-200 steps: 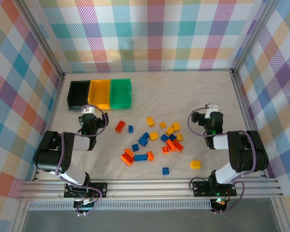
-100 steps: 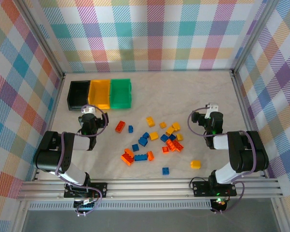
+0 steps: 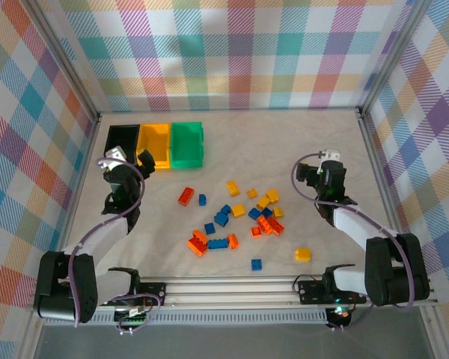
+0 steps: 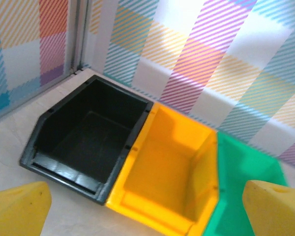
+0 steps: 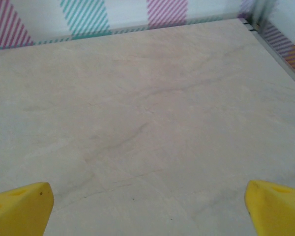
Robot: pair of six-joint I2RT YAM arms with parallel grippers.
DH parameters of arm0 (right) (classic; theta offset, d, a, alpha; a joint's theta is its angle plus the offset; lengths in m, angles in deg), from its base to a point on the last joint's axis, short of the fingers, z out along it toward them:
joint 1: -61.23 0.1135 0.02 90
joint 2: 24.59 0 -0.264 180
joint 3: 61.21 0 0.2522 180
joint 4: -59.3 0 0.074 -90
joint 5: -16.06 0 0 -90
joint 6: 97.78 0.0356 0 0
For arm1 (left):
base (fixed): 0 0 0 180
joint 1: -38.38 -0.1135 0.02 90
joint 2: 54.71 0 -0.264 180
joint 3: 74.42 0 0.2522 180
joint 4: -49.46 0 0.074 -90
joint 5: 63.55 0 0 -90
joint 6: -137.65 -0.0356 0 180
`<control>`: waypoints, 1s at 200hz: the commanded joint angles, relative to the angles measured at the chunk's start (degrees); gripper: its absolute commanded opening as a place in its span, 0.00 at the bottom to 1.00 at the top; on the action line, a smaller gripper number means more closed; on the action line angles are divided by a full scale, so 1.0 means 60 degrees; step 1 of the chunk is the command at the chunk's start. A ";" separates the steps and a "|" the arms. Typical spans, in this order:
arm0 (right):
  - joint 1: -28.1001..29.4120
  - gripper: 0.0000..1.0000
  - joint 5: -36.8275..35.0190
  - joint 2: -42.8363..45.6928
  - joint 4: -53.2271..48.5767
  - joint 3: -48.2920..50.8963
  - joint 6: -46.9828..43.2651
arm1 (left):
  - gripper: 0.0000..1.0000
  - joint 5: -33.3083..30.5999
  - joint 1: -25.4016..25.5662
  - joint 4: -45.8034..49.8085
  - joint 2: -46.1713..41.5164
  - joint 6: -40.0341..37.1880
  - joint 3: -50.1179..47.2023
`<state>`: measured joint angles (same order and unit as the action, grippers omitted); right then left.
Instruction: Sort the legos into containers by color
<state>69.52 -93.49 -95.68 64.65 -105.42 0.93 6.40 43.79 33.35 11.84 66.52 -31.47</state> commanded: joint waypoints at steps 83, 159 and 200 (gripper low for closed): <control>-0.0641 1.00 0.2128 0.1238 -0.0264 0.0600 0.3614 | 1.00 0.3495 -0.0826 0.1822 0.0153 0.3437 0.1266; -0.0569 1.00 0.5219 -0.0507 -0.3736 -0.1914 0.2743 | 0.86 0.3128 0.0603 0.6328 0.3731 0.0417 0.5972; -0.0402 1.00 0.4858 -0.0430 -0.3922 -0.1839 0.2645 | 0.75 0.0587 0.1320 0.8632 0.6382 -0.0672 0.8806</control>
<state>66.46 -65.84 -99.02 45.35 -116.22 18.53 21.06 50.11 72.02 43.73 69.23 14.54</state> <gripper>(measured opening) 0.996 0.759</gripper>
